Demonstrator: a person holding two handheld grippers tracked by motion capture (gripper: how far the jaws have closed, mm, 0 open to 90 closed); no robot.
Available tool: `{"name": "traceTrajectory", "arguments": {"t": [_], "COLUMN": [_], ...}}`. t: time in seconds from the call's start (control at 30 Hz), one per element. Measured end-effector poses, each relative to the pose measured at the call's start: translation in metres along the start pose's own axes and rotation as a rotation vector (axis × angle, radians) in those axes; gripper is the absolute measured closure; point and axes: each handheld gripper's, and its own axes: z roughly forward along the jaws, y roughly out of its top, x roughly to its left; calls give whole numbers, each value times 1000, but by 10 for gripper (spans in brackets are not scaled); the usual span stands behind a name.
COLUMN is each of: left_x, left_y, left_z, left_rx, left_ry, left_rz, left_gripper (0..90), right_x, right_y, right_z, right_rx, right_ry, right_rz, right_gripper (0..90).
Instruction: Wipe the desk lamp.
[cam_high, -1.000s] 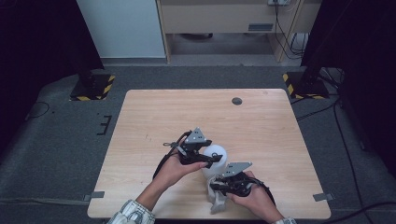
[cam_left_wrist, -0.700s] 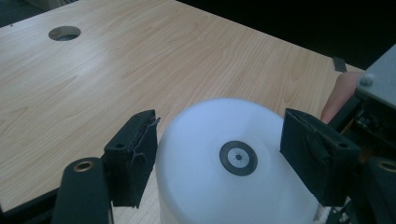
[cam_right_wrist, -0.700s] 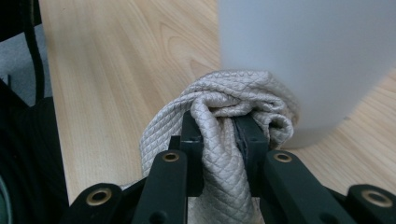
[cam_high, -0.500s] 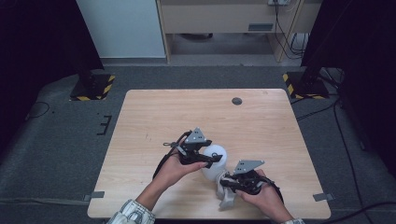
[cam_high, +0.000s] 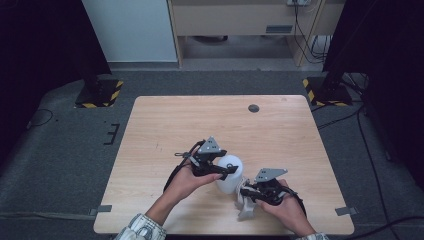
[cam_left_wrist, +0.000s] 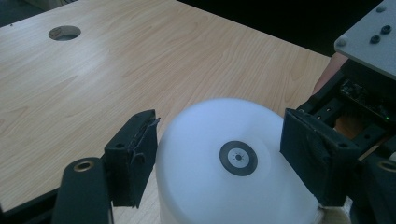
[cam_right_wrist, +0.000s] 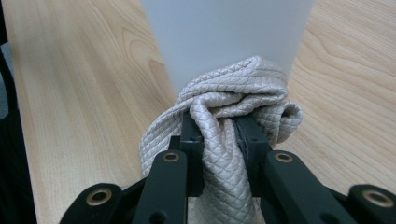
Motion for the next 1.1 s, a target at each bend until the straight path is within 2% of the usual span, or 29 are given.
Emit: {"name": "traceTrajectory", "arguments": {"t": [0.3, 0.37, 0.5, 0.63, 0.83, 1.0, 1.07, 1.1], "left_x": [0, 0, 1, 5, 16, 33, 35, 43], "left_y": [2, 2, 5, 10, 7, 0, -1, -5], "left_z": [0, 0, -2, -11, -23, -44, -47, -57], "left_rx": [11, 18, -4, -21, -22, -33, -31, -25], "left_ry": [-2, -4, 2, 29, 69, 112, 121, 149], "left_rz": [9, 6, -1, -5, -16, -34, -35, -40], "left_gripper": [268, 226, 183, 167, 160, 142, 133, 127], "right_x": [-14, -17, -22, -30, -39, -50, -53, -58], "right_y": [3, 4, 6, 9, 11, 9, 7, 6], "right_z": [-5, -8, -13, -23, -32, -39, -39, -40], "right_rx": [2, -7, -15, -18, -38, -44, -38, -31], "right_ry": [-61, -71, -84, -108, -136, -166, -169, -183], "right_rz": [29, 37, 38, 42, 57, 86, 94, 100], "right_gripper": [766, 766, 766, 765, 763, 762, 761, 762]}}
